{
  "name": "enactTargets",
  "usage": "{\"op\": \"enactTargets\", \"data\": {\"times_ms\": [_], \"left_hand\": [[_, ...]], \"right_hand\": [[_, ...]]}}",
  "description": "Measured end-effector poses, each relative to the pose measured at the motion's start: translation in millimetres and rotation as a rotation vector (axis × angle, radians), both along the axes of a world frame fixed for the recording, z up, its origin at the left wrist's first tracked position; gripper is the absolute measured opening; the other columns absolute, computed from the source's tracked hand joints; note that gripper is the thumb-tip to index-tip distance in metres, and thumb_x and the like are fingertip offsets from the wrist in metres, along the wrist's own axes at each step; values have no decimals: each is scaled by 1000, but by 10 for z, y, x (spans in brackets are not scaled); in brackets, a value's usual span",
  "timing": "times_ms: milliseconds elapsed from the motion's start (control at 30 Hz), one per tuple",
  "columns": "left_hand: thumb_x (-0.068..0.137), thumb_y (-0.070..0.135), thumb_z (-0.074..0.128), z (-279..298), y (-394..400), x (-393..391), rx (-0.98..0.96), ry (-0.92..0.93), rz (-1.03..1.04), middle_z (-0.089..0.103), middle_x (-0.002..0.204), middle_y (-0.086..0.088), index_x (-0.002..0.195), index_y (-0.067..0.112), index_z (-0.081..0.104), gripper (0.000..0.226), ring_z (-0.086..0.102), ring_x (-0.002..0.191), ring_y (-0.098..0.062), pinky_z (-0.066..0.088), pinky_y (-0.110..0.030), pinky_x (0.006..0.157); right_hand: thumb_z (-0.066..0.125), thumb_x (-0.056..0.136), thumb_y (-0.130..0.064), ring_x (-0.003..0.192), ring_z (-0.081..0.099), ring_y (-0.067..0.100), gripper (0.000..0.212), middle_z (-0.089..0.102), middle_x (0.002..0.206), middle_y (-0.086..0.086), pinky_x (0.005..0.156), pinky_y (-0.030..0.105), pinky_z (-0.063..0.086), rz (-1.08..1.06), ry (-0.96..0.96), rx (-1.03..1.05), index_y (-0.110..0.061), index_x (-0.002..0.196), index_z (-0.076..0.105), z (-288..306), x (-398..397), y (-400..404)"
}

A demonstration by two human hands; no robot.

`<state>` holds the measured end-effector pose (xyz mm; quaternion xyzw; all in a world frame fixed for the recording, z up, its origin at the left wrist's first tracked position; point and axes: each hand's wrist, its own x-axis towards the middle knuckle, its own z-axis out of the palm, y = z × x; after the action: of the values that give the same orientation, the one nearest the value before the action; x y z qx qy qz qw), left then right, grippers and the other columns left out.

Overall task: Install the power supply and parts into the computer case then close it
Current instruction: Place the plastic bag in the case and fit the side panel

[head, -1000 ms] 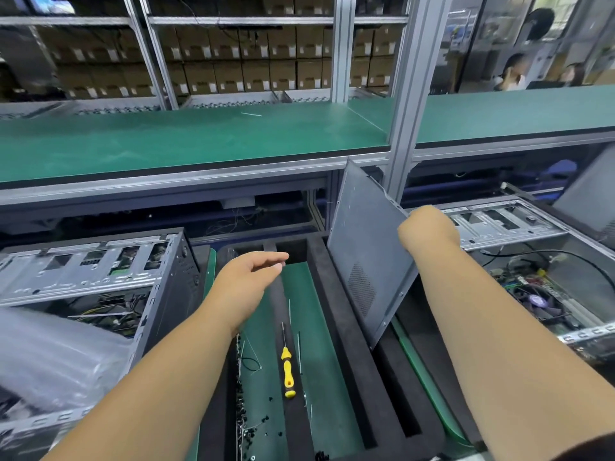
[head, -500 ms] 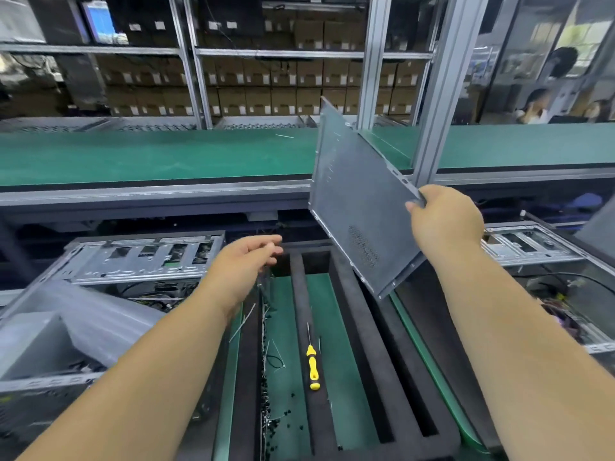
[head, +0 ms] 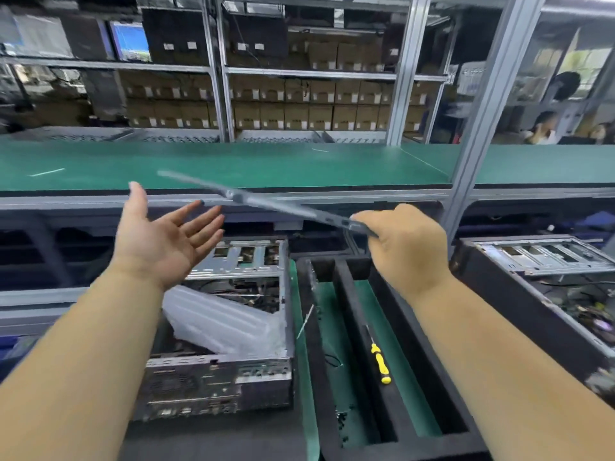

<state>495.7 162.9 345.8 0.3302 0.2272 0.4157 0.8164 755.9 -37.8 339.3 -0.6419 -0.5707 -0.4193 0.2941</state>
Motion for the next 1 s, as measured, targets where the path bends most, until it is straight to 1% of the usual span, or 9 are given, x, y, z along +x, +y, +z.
{"op": "enactTargets", "data": {"times_ms": [100, 167, 267, 367, 467, 633, 833, 933, 1000], "left_hand": [[77, 77, 52, -21, 193, -451, -52, 51, 92, 70, 112, -18, 123, 1, 52, 89, 70, 98, -33, 56, -42, 86], [82, 61, 59, -106, 292, -719, -68, 80, 91, 71, 108, -14, 117, 1, 55, 69, 72, 93, -28, 58, -35, 78], [84, 28, 56, -296, 429, -1099, -79, 43, 51, 68, 116, -10, 120, 3, 57, 44, 70, 97, -22, 57, -30, 78], [88, 15, 47, -491, 541, -1411, -69, 11, 47, 70, 110, -9, 113, 2, 58, 30, 68, 100, -20, 58, -29, 80], [87, 10, 47, -670, 629, -1654, -44, 39, 36, 71, 111, -9, 114, 2, 62, 32, 70, 94, -19, 58, -29, 82], [88, 5, 45, -966, 700, -1932, 15, 131, 3, 73, 102, -6, 96, 8, 75, 32, 72, 82, -15, 59, -26, 75], [93, 3, 41, -1249, 684, -1981, 7, 184, -63, 72, 98, -3, 112, 7, 64, 30, 68, 73, -10, 55, -17, 61], [92, 3, 42, -1342, 673, -1949, 20, 235, -66, 70, 100, -2, 118, 9, 63, 34, 62, 68, -9, 50, -16, 54], [93, 2, 40, -1383, 676, -1940, 15, 258, -60, 69, 104, -4, 120, 10, 62, 35, 63, 69, -11, 51, -17, 52]], "right_hand": [[70, 60, 11, 56, 60, 28, 41, 74, 74, 1, 45, 30, 49, 110, -106, 41, -12, 92, 80, -104, -386, 188], [67, 61, 12, 58, 62, 27, 40, 76, 79, 1, 49, 31, 50, 145, -159, 45, -11, 92, 80, -176, -607, 281], [62, 72, 10, 60, 61, 27, 34, 77, 86, 0, 51, 33, 50, 175, -185, 31, -10, 95, 79, -294, -869, 412], [48, 90, 3, 62, 61, 26, 35, 77, 94, -2, 52, 34, 49, 179, -180, 11, -10, 101, 79, -413, -1104, 517], [40, 95, 0, 66, 64, 27, 40, 77, 98, -2, 53, 35, 50, 193, -166, 2, -9, 104, 78, -566, -1316, 571], [57, 80, 13, 68, 64, 28, 37, 76, 102, 0, 54, 36, 51, 176, -143, -37, -7, 105, 77, -909, -1518, 604], [37, 91, 3, 72, 64, 28, 44, 75, 105, -1, 59, 35, 53, 161, -67, -131, -9, 108, 77, -1259, -1544, 575], [44, 83, 5, 80, 66, 29, 45, 74, 110, 1, 68, 37, 56, 148, -33, -200, -10, 112, 75, -1387, -1493, 565], [63, 74, 6, 93, 67, 29, 47, 71, 116, 3, 82, 40, 58, 103, 11, -305, -11, 117, 73, -1436, -1464, 565]]}}
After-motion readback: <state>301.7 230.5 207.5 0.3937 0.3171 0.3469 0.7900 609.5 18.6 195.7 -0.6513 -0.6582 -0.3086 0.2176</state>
